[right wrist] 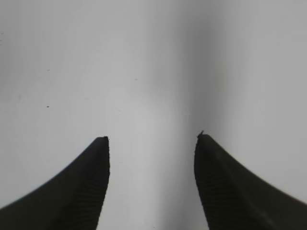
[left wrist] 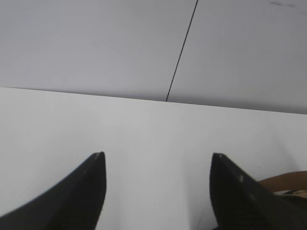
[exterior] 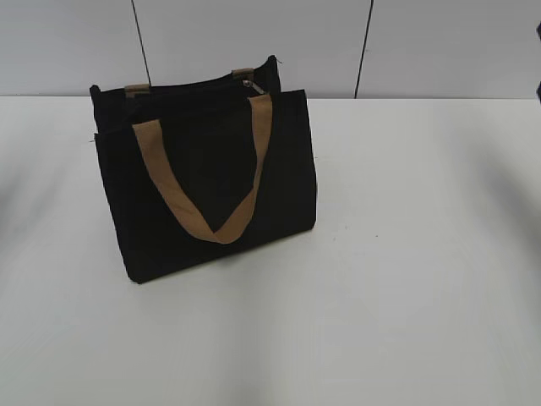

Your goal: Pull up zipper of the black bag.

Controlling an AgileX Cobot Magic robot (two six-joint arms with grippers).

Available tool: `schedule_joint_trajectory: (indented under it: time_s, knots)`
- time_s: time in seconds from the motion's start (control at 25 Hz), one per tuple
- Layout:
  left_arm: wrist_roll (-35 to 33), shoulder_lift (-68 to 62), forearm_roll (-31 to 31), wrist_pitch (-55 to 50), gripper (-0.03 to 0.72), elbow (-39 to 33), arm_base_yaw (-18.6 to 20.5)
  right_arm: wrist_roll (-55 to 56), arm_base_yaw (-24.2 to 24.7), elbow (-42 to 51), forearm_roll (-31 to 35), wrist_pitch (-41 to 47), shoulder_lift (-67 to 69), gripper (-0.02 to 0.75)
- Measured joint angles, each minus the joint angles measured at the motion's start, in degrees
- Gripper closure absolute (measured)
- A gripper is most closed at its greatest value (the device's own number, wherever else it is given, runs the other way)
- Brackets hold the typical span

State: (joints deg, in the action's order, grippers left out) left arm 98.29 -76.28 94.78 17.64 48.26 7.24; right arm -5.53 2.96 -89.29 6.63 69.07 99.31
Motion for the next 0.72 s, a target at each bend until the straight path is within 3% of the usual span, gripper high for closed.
schedule_joint_trajectory:
  time_s: [0.2, 0.36, 0.72]
  knots:
    - [0.0, 0.0, 1.2, 2.1, 0.179, 0.0, 0.0, -5.2, 5.8, 0.1, -0.4, 0.1, -0.1, 0.309]
    - [0.0, 0.0, 1.9, 4.5, 0.179, 0.0, 0.0, -7.1, 6.7, 4.7, -0.5, 0.1, -3.5, 0.309]
    - [0.3, 0.0, 5.0, 5.6, 0.179, 0.0, 0.0, -7.8, 6.7, 30.1, 3.3, 0.5, -29.8, 0.309]
